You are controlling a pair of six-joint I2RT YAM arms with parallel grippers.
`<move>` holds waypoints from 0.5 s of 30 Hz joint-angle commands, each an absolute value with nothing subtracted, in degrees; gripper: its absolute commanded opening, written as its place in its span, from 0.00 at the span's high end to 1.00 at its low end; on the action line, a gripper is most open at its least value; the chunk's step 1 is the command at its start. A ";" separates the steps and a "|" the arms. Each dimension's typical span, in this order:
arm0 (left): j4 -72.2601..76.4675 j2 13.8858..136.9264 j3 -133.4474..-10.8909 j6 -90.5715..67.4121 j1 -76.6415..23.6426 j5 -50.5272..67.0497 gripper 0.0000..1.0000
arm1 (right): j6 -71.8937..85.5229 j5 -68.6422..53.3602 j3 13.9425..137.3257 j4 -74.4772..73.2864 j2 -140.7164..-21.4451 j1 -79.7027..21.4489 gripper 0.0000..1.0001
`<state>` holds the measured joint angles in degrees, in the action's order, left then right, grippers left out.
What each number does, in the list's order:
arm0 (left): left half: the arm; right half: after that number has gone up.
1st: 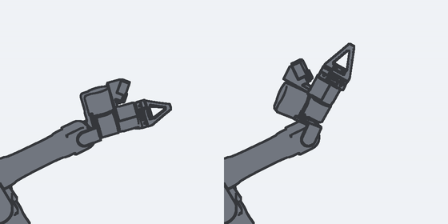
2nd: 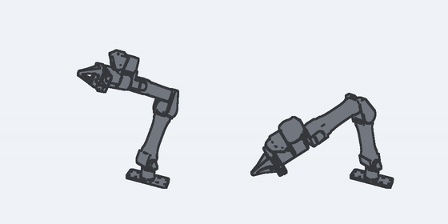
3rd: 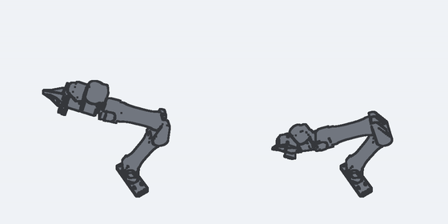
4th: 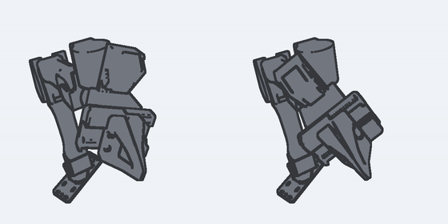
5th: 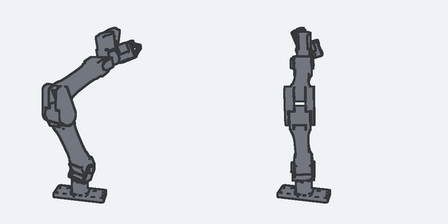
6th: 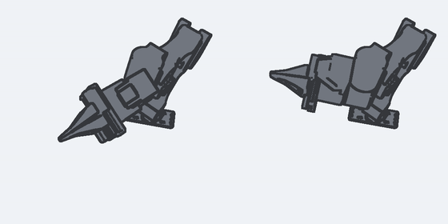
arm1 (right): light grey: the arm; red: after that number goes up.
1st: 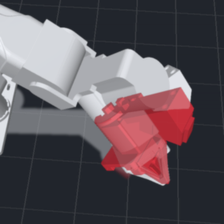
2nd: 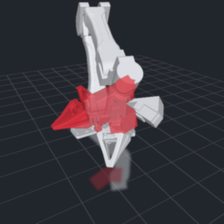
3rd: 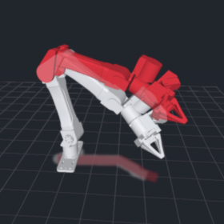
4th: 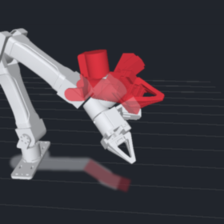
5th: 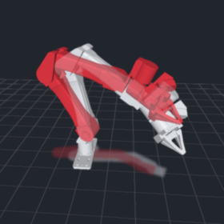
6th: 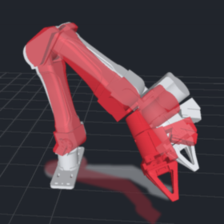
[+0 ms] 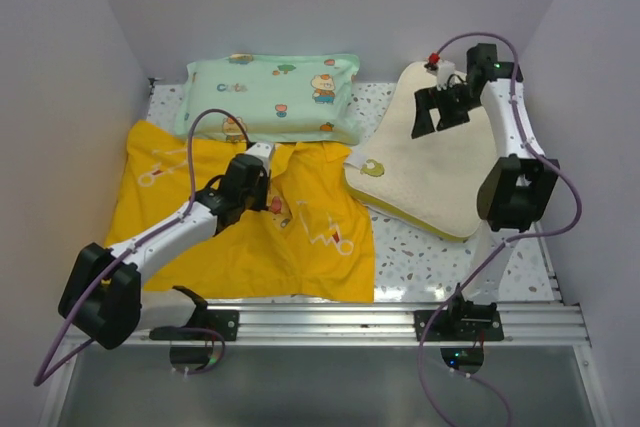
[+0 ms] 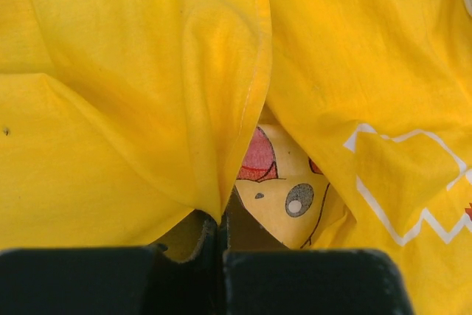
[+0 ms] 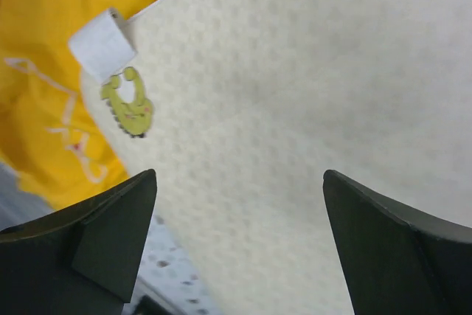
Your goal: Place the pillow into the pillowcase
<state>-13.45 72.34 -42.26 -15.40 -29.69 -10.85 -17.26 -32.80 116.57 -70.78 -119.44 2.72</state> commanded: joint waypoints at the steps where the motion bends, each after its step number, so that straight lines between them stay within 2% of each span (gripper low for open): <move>1: -12.57 72.86 -44.74 -14.76 -29.62 -9.41 1.00 | -35.78 -19.80 115.51 -58.83 -111.63 4.40 0.01; 4: -12.39 73.04 -44.82 -14.68 -29.53 -9.14 1.00 | -47.68 -13.72 111.80 -52.65 -112.05 4.31 0.01; 8: -12.39 73.04 -44.83 -14.50 -29.62 -8.88 1.00 | -46.24 -12.30 123.18 -58.51 -124.41 4.31 0.01; 10: -12.48 73.04 -44.83 -14.41 -29.62 -8.88 1.00 | -43.96 -15.71 126.37 -61.68 -127.86 4.31 0.01; 15: -12.66 72.77 -44.91 -14.24 -29.36 -9.40 1.00 | -43.32 -14.96 118.93 -57.40 -133.75 3.61 0.02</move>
<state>-13.47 73.23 -42.65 -15.31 -29.65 -9.69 -41.89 -16.12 121.49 -57.82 -131.35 4.43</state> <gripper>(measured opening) 0.009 0.986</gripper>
